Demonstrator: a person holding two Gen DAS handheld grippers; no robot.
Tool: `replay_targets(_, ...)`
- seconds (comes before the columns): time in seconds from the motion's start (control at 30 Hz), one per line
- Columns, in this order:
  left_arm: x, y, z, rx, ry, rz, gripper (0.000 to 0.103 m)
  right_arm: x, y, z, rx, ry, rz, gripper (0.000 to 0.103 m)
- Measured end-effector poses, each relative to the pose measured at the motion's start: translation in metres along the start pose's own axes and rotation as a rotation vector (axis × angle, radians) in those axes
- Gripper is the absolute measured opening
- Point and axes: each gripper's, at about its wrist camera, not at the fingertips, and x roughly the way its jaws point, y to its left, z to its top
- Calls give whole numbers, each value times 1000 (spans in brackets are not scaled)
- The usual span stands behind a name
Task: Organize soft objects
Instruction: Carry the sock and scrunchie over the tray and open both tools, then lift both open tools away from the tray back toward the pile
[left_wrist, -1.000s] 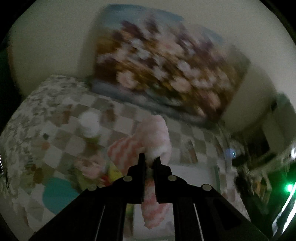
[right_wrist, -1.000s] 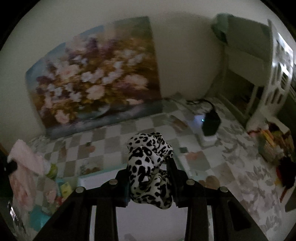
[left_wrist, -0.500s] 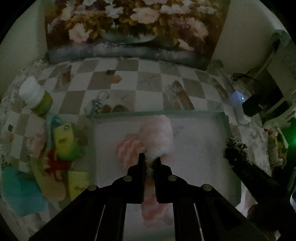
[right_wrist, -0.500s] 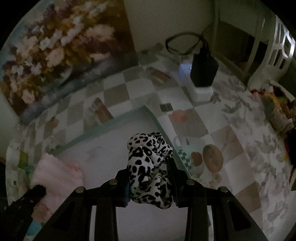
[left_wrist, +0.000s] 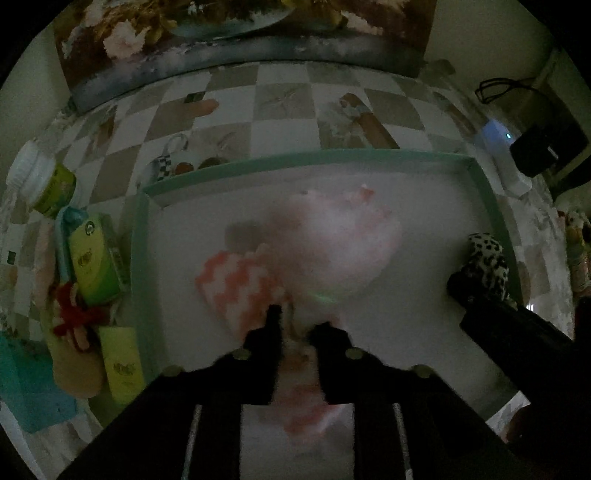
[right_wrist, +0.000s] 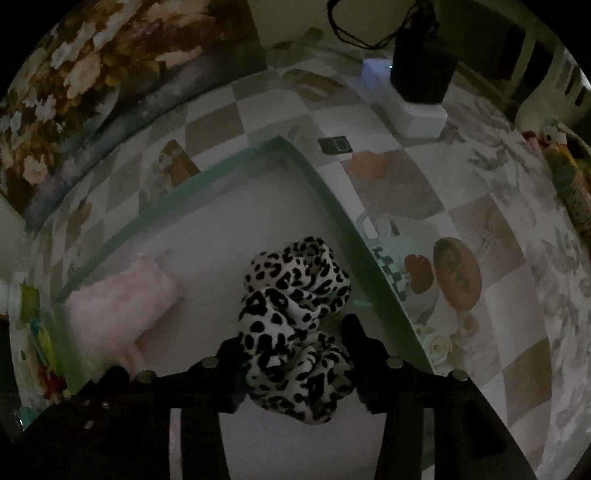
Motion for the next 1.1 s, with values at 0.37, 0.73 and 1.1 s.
replay_targets(0.37, 3, 0, -4, -1, 55, 2, 60, -1, 8, -2, 1, 34, -24, 84)
replay_targets(0.73, -23, 1, -5, 8, 5, -51, 86, -35, -1, 7, 8, -11, -56, 99)
replay_targets(1.1, -58, 34, 11, -102, -71, -95, 87, -75, -1, 14, 8, -106, -43, 103)
